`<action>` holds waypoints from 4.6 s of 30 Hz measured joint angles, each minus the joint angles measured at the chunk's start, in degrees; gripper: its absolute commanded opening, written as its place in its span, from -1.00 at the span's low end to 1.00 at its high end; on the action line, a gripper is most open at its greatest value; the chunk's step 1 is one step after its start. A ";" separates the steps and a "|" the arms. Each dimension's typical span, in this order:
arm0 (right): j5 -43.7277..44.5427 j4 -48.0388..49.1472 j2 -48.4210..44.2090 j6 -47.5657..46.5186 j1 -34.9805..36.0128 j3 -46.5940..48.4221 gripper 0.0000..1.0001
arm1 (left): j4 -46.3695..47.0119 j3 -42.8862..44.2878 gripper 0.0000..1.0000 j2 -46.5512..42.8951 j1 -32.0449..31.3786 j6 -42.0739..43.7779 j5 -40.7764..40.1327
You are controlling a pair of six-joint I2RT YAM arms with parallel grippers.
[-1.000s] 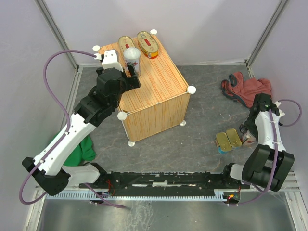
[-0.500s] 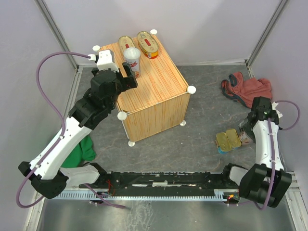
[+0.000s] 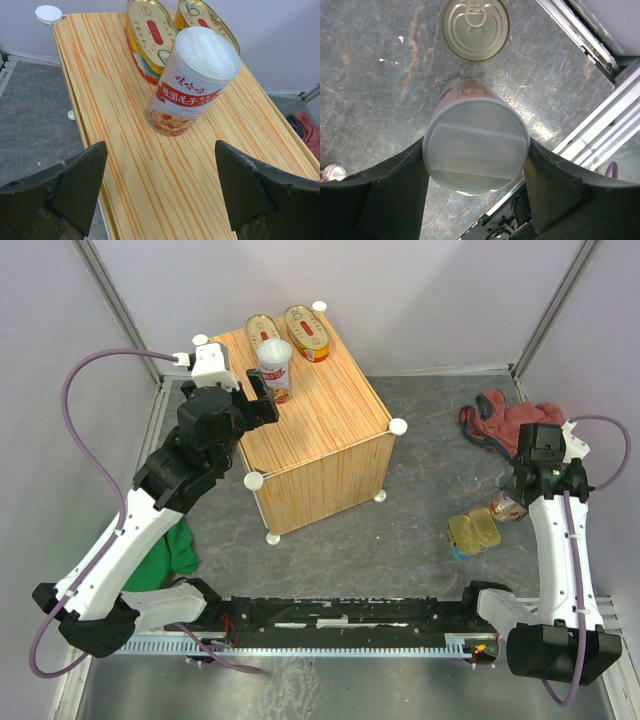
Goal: Place and organize the canned foods onto the counter
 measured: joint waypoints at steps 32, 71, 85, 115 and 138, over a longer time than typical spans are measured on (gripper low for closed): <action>0.11 -13.81 4.33 -1.95 41.48 26.56 -0.97 | -0.74 0.02 0.87 -1.73 0.00 0.46 -0.57; 11.87 -10.05 44.22 -14.25 66.99 83.17 -0.98 | -3.48 -1.31 0.88 -2.95 0.00 1.77 -2.89; 9.16 0.42 49.48 -18.47 59.32 83.93 -0.98 | -4.55 -1.79 0.87 -4.83 0.00 1.75 -2.86; 4.26 10.91 58.71 -24.63 54.53 86.38 -0.92 | -1.53 -8.70 0.87 -6.32 0.00 1.75 -0.96; 1.11 15.52 61.18 -24.76 53.53 87.25 -0.75 | -0.46 -9.55 0.87 -6.32 0.00 1.75 -0.96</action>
